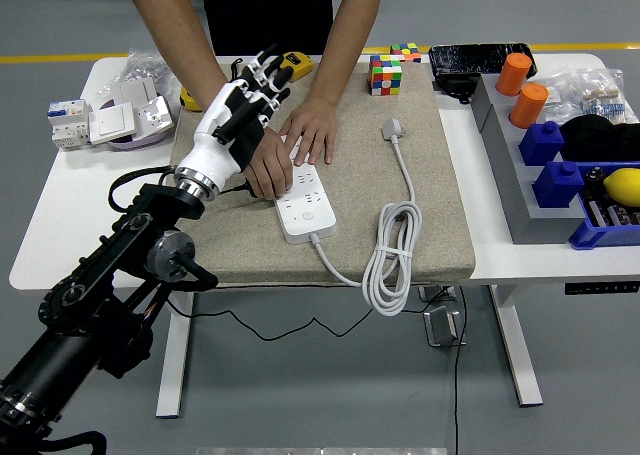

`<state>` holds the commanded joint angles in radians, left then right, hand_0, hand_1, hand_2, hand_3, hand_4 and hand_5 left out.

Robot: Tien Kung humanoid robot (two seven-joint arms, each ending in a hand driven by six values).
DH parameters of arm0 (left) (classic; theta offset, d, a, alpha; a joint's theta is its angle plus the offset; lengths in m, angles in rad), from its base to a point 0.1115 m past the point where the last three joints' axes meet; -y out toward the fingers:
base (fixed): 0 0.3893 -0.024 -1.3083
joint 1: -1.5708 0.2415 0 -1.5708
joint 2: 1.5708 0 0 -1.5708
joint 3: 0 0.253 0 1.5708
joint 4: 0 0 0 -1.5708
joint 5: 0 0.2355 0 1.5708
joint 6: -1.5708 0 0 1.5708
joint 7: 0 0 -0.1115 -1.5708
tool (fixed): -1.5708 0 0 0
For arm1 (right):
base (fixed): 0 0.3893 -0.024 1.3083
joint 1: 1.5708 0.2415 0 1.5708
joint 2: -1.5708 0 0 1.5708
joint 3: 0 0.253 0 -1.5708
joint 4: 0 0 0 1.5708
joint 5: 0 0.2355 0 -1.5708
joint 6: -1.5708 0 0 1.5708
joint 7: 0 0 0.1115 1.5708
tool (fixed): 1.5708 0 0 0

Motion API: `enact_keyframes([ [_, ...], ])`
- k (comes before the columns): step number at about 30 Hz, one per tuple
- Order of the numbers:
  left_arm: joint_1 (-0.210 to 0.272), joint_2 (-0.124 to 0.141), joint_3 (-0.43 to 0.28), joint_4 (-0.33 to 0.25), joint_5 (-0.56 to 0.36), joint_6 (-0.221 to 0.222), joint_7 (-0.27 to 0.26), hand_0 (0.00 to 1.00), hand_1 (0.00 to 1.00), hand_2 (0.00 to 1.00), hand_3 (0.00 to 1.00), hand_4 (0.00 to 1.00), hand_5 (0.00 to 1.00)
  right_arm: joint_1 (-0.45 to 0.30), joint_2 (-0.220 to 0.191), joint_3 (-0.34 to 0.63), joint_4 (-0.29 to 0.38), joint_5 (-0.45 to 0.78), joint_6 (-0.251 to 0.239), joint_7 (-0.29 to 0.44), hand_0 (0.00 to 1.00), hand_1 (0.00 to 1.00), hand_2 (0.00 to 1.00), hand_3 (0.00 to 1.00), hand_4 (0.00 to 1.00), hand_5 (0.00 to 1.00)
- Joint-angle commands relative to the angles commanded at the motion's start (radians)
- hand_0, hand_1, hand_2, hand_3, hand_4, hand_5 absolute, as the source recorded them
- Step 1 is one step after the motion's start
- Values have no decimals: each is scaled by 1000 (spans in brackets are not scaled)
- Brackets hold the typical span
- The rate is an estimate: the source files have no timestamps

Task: Pick up the plug,place it near the board,insert it into the board,press the button

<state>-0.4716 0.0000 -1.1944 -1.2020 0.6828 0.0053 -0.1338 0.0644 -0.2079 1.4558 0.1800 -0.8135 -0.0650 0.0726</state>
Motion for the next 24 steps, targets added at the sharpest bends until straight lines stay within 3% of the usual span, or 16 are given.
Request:
enact_keyframes([
  [6, 58, 0, -193, -82, -101, -59, -32, 998, 998, 998, 998, 998, 998, -5, 2, 8, 0, 0, -1, -2, 972, 915, 860, 856, 998, 915],
  [12, 103, 0, -405, -159, -260, -127, -52, 998, 998, 998, 998, 998, 998, -3, 5, 9, 0, 6, -1, 0, 971, 915, 859, 856, 998, 915],
  [19, 121, 0, -501, -172, -485, -158, -52, 998, 998, 998, 998, 998, 998, 0, 5, 8, 0, 11, -1, 2, 971, 914, 859, 856, 998, 914],
  [24, 129, 0, -516, -166, -552, -160, -49, 998, 998, 998, 998, 998, 998, 0, 6, 10, 0, 11, -2, 2, 971, 915, 860, 856, 998, 914],
])
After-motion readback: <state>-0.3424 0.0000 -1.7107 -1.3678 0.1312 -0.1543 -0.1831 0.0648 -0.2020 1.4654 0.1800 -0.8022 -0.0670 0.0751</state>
